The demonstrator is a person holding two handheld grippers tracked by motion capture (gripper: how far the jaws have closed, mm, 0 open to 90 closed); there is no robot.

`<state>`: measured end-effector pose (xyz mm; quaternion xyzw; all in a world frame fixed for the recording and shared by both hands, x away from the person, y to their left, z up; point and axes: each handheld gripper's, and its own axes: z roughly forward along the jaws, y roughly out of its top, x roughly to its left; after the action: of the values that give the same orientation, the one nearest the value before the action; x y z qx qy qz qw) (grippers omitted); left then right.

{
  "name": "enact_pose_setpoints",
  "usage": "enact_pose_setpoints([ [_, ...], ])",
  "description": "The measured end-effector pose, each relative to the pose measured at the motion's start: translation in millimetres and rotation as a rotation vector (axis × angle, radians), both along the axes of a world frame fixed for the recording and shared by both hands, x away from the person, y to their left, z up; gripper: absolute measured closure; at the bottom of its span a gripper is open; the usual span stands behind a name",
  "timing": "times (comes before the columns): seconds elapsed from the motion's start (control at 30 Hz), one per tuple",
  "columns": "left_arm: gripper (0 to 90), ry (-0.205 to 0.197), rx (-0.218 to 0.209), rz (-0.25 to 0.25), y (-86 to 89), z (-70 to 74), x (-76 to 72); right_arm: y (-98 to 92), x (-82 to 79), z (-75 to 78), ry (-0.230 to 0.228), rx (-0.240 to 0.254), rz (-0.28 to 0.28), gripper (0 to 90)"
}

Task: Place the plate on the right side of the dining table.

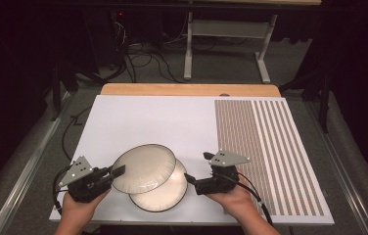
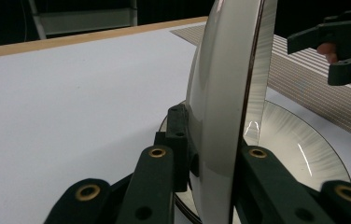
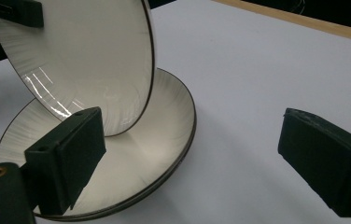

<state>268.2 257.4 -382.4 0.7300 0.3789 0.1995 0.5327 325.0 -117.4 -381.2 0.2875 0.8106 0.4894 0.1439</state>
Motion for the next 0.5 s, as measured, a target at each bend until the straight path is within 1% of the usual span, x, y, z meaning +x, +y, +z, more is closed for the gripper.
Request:
enact_pose_setpoints([
  [0.03,80.7,0.000,0.001,0.000,-0.1,0.1,0.0,2.9,0.3,-0.9,0.002,-0.002,0.005,10.8],
  [0.13,80.7,0.007,-0.006,0.000,0.9,-0.6,1.4,11.9,1.9,-6.1,0.027,0.001,0.025,12.9],
  [0.2,80.7,0.007,-0.011,0.001,1.1,-1.1,1.5,18.7,4.2,-8.0,0.040,0.014,0.035,15.8],
  [0.3,80.7,0.001,-0.005,0.000,0.4,-0.6,0.7,29.7,7.2,-12.3,0.031,-0.003,0.056,17.5],
  [0.33,80.7,0.001,-0.004,0.000,0.3,-0.4,0.6,33.6,8.2,-13.3,0.041,0.002,0.058,19.3],
  [0.4,80.7,0.002,-0.003,-0.002,0.6,-0.4,1.1,39.5,10.1,-12.1,0.051,0.027,0.075,22.9],
  [0.5,80.7,0.005,-0.007,-0.003,1.1,-0.8,1.8,48.6,13.0,-10.1,0.039,0.029,0.086,30.7],
])
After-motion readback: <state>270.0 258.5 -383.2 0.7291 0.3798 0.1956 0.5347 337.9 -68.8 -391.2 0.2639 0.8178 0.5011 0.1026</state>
